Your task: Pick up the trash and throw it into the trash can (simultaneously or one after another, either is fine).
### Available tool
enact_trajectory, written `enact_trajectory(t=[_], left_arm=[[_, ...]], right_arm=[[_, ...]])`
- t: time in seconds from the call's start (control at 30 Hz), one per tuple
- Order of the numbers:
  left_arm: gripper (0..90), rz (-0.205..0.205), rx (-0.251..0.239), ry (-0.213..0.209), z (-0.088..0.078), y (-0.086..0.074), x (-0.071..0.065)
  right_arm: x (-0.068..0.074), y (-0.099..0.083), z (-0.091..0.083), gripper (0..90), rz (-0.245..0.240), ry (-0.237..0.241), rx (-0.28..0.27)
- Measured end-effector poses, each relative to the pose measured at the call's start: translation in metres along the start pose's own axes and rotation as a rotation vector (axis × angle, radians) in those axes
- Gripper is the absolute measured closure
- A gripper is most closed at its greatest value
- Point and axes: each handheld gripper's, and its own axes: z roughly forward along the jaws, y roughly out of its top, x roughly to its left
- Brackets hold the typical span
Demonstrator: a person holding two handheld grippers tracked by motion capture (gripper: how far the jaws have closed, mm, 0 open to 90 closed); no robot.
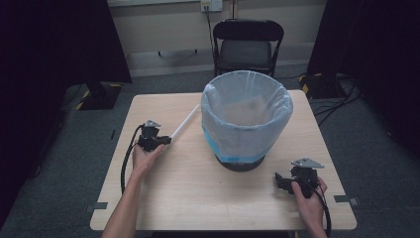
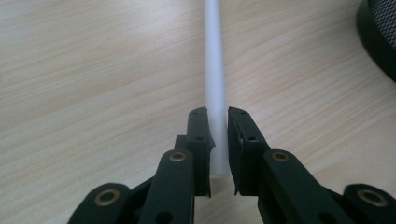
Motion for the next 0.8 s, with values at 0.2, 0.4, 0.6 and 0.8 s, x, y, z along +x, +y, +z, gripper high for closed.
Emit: enact_trajectory(t=[0.2,0.4,0.6,0.8], left_arm=[[80.0,-0.013,-0.033,-0.003,-0.007,0.002,0.001],[80.0,-0.031,-0.101,-0.026,-0.019,0.009,0.0],[80.0,-0.022,-0.158,-0.024,-0.033,0.015,-0.002],[80.0,-0.039,-0.194,-0.046,-0.038,0.016,-0.002]], right_arm=[[0.0,0.0,0.0,12.9,0.0,0.0,0.0],[0.0,0.0,0.0,12.9,0.0,0.0,0.0],[0.0,0.0,0.0,12.9,-0.001,0.0,-0.001],[0.0,0.0,0.0,12.9,0.0,0.0,0.0]])
